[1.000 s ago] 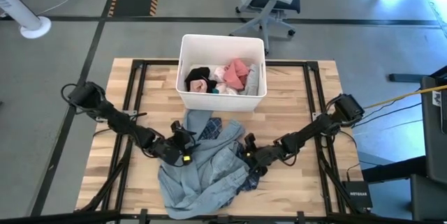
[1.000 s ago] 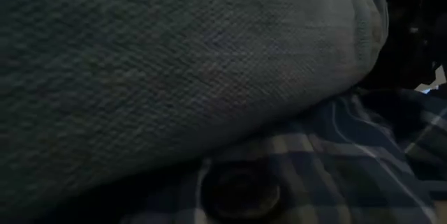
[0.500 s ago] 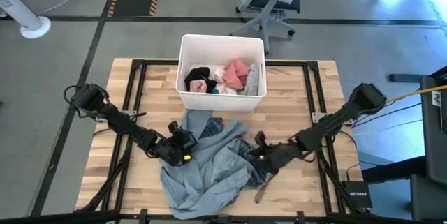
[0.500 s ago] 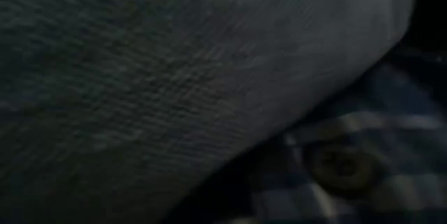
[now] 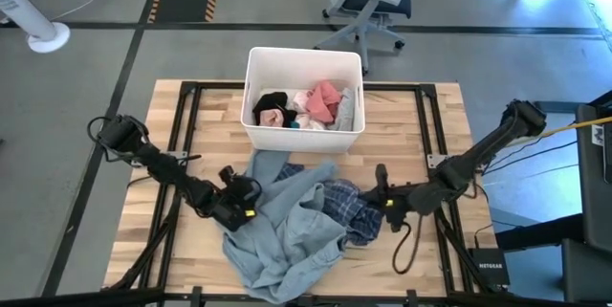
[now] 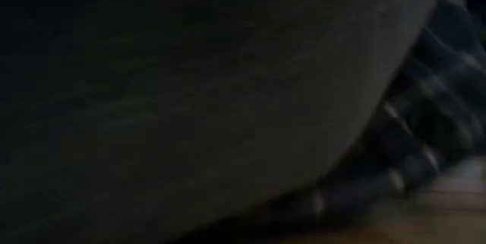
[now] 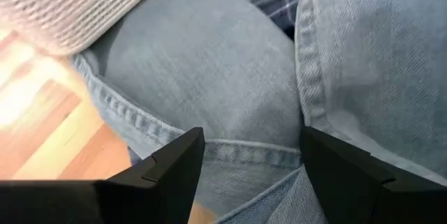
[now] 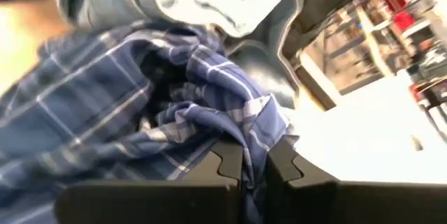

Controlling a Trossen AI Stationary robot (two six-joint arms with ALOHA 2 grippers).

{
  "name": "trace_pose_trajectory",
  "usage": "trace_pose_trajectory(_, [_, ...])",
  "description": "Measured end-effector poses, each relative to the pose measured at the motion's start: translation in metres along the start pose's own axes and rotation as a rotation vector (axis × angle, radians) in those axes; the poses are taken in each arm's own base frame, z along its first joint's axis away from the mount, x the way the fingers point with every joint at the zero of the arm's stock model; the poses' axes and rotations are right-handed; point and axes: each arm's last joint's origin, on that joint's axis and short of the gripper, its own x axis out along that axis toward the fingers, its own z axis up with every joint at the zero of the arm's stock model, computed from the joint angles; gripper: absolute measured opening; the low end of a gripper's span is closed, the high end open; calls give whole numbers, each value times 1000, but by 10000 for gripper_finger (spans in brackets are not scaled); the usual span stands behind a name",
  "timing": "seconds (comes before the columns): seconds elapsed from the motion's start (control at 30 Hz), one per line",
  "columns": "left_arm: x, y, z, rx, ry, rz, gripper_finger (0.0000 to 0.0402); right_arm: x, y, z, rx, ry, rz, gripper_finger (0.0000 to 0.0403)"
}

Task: Sort clothes
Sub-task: Put the blue polo shirt into the white laundry bin

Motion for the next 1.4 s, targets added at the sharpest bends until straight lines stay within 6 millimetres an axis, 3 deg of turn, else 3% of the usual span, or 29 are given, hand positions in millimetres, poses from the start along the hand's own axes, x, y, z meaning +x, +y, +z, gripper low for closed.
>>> trace_pose_trajectory(0.2, [-2,1,-3,-4,11,10,233,-24,-37,36,-86,-7,-111,24])
trace_pose_trajectory(0.57, [-3,1,-5,-14,16,12,233,-90,-125,97,-146,58,-538,26])
trace_pose_trajectory(0.9, [-3,1,-6,-15,6,16,233,-124,-204,102,-153,121,-818,27])
trace_pose_trajectory(1.1, [-3,1,-5,-15,4,18,233,-141,-246,110,-197,-35,-1031,28])
trace_pose_trajectory(1.4, [-3,1,-5,-15,2,19,233,-137,-304,126,-367,-181,-1249,28])
